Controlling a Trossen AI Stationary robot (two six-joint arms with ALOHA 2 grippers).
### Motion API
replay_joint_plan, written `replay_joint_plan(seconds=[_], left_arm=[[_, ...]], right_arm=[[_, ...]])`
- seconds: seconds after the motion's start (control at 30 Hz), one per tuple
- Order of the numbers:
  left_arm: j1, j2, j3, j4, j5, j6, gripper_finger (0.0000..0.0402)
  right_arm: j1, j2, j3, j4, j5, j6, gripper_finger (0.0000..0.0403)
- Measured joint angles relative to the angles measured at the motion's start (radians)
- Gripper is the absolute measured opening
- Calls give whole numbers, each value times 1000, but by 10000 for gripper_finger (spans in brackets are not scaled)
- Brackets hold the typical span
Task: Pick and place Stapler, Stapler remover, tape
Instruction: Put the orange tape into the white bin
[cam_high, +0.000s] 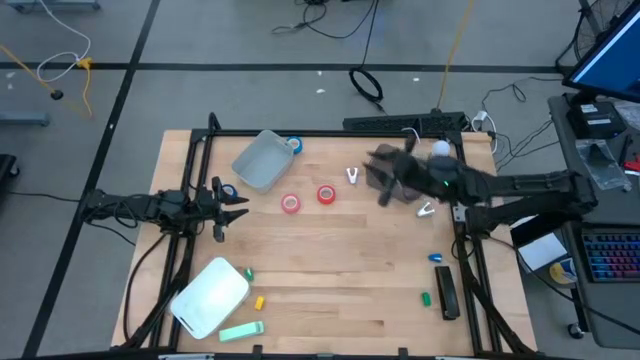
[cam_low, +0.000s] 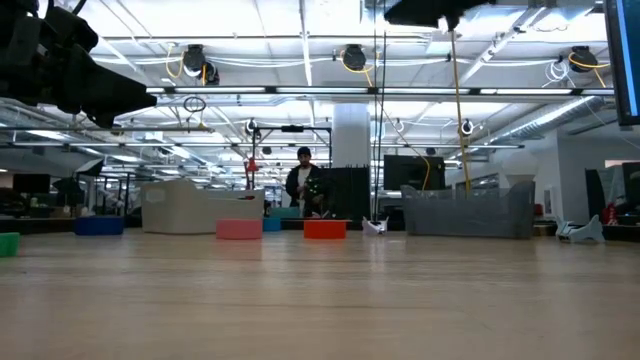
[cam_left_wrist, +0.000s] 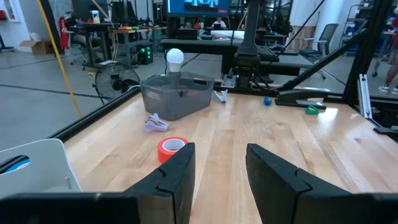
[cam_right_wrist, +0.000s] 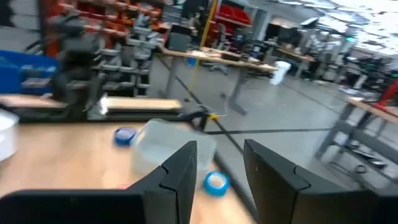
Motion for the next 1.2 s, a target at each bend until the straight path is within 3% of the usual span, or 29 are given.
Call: replay_joint_plan(seconds=[0.27,0.63,0.8,0.97,1.2], left_arm=[[0,0,0,0,0,0,145],[0,0,0,0,0,-1,145],[0,0,0,0,-7,-5,145],[0,0,-1,23,-133,21,145],[0,45,-2,97,-184,58,145]], right_arm=[[-240,273,317,-187,-226,37,125],[-467,594,484,-220,-489,63,125],[-489,639,493,-236,-560,66,125],[-488,635,495,-248,-571,37,125],[-488,630,495,-258,-621,21,125]])
